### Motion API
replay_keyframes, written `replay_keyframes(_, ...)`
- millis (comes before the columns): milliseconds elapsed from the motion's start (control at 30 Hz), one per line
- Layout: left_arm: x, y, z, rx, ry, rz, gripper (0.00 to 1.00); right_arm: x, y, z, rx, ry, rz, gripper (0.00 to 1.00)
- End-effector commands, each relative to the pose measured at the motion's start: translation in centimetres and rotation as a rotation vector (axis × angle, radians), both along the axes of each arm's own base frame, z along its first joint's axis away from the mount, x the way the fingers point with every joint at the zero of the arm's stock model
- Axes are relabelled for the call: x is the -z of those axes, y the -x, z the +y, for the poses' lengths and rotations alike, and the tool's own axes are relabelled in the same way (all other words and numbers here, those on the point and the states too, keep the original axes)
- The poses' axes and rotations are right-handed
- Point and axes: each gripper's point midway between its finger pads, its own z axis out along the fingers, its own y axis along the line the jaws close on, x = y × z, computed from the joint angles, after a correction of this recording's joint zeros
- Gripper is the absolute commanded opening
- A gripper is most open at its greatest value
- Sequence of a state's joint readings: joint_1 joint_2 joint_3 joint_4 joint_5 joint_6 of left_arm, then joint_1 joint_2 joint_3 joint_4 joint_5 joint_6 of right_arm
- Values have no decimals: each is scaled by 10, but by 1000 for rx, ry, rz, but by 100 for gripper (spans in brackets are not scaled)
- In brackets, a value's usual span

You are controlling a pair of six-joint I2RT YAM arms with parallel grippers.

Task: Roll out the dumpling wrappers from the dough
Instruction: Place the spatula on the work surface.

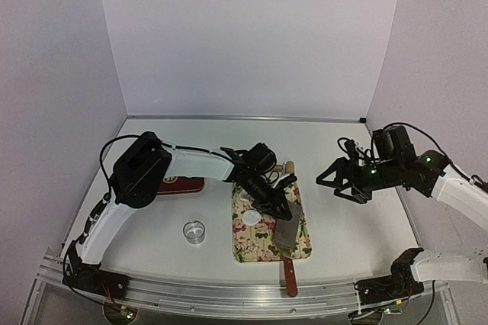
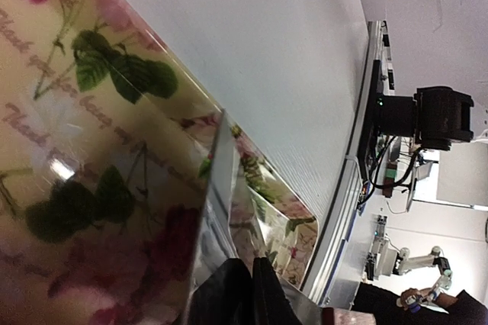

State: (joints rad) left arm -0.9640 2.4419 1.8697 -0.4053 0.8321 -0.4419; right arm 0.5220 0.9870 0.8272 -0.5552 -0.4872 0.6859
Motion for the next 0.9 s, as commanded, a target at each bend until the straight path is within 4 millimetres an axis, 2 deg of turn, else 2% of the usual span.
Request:
replay_keyframes(0,8,-27,-6,-62,-53,-126,21,-19,-9,2,11,-14,-45,79)
replay_keyframes(133,8,-36,-3,-99,-82,-164,32,-18,-12,1,24,-5,-47,79)
replay_keyframes(300,-6,-39,-4,-120,-72,-176,44,-17,-15,-1,37,8,-50,79)
replay_keyframes(500,-47,-46,-3,-169,-41,-222,54,-18,-16,4,8,5,-47,79)
replay_keyframes(633,-83,-51,7,-240,-35,-263,72,-19,-15,6,-11,1,-51,79)
replay_keyframes(767,-118,-39,24,-321,-14,-234,83,-18,-14,4,-9,11,-55,79)
replay_keyframes(867,-117,-17,44,-374,-80,-191,85,-9,-14,-1,9,44,-39,78)
